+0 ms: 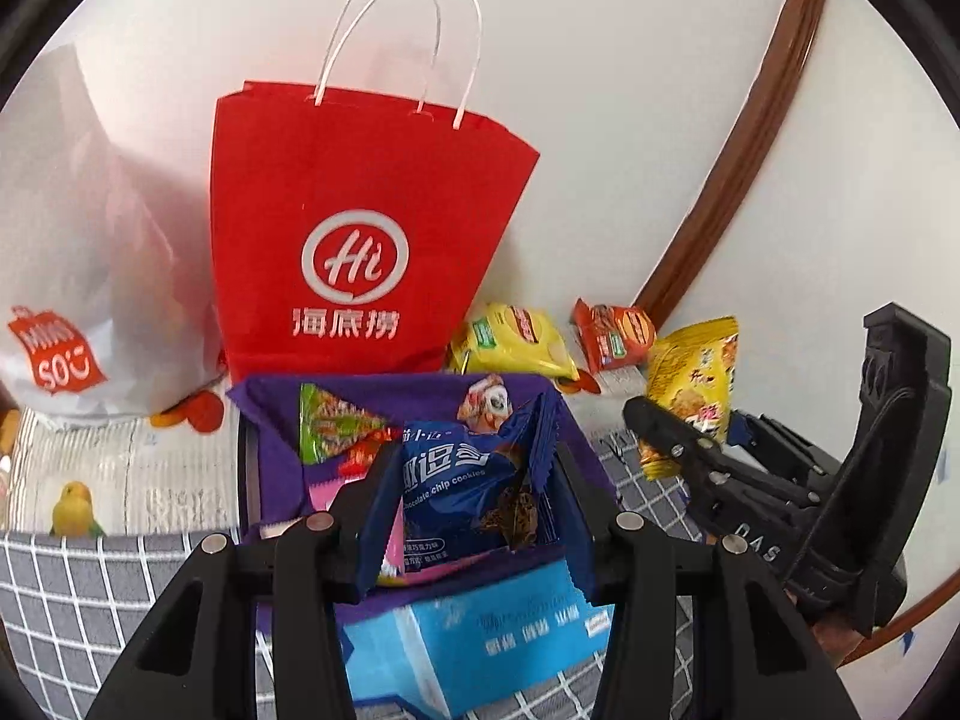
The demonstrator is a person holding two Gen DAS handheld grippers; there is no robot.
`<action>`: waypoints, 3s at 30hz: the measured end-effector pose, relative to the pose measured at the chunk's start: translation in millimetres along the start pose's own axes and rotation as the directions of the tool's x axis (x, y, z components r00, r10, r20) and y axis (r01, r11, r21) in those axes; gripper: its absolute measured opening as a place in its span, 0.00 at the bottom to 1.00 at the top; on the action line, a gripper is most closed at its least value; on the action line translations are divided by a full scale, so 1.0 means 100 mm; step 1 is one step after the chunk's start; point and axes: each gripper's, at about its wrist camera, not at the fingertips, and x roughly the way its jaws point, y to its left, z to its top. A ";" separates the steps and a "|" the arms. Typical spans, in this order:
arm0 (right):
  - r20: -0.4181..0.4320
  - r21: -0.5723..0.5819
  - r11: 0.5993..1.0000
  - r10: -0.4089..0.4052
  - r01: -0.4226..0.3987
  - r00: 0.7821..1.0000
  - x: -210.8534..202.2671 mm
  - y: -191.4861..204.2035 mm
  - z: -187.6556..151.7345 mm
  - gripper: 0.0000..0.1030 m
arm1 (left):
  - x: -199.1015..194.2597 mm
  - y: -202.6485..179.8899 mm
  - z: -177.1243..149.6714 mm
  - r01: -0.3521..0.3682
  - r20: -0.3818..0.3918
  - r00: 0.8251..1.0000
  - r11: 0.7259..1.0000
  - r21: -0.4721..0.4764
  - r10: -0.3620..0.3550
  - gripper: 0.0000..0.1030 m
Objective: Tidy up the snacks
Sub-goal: 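Lower the blue cookie bag and yellow snack bag onto the purple towel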
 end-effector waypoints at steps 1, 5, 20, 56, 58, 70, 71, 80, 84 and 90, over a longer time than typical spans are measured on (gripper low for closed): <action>0.001 0.000 1.000 0.003 -0.003 1.000 0.03 0.00 0.03 0.47 | 0.02 0.01 0.04 -0.013 0.008 1.000 1.000 0.002 0.013 0.44; 0.005 0.004 1.000 0.014 -0.014 1.000 0.15 0.01 0.11 0.47 | 0.12 0.08 0.11 -0.044 0.029 0.999 0.999 0.000 0.044 0.44; -0.083 0.004 1.000 0.030 -0.029 0.996 0.68 -0.07 0.04 0.47 | 0.44 0.40 0.06 -0.076 -0.021 0.997 0.996 -0.041 0.075 0.44; -0.114 0.019 0.999 -0.028 0.030 0.993 0.75 -0.36 0.01 0.47 | 0.61 0.44 0.02 -0.076 -0.060 0.996 0.995 -0.061 0.072 0.44; -0.117 0.016 0.999 -0.029 0.031 0.993 0.75 -0.35 0.01 0.47 | 0.60 0.43 0.02 -0.076 -0.059 0.996 0.995 -0.061 0.072 0.44; -0.129 -0.008 1.000 -0.028 0.027 0.991 0.79 -0.29 -0.02 0.47 | 0.59 0.45 0.03 -0.076 -0.058 0.996 0.995 -0.063 0.073 0.44; -0.130 -0.010 1.000 -0.029 0.028 0.991 0.79 -0.29 -0.02 0.47 | 0.58 0.47 0.03 -0.078 -0.058 0.996 0.995 -0.068 0.074 0.44; -0.143 0.011 0.999 -0.029 0.031 0.989 0.85 -0.37 -0.03 0.47 | 0.57 0.74 0.06 -0.074 -0.055 0.996 0.988 -0.136 0.067 0.44; -0.166 0.006 1.000 -0.019 0.021 0.986 0.92 -0.35 -0.07 0.47 | 0.71 0.77 0.03 -0.053 -0.088 0.995 0.988 -0.148 0.040 0.44; -0.214 -0.021 1.000 -0.010 0.006 0.977 1.08 -0.28 -0.15 0.47 | 0.99 0.67 -0.06 -0.055 -0.166 0.986 0.990 -0.130 0.033 0.44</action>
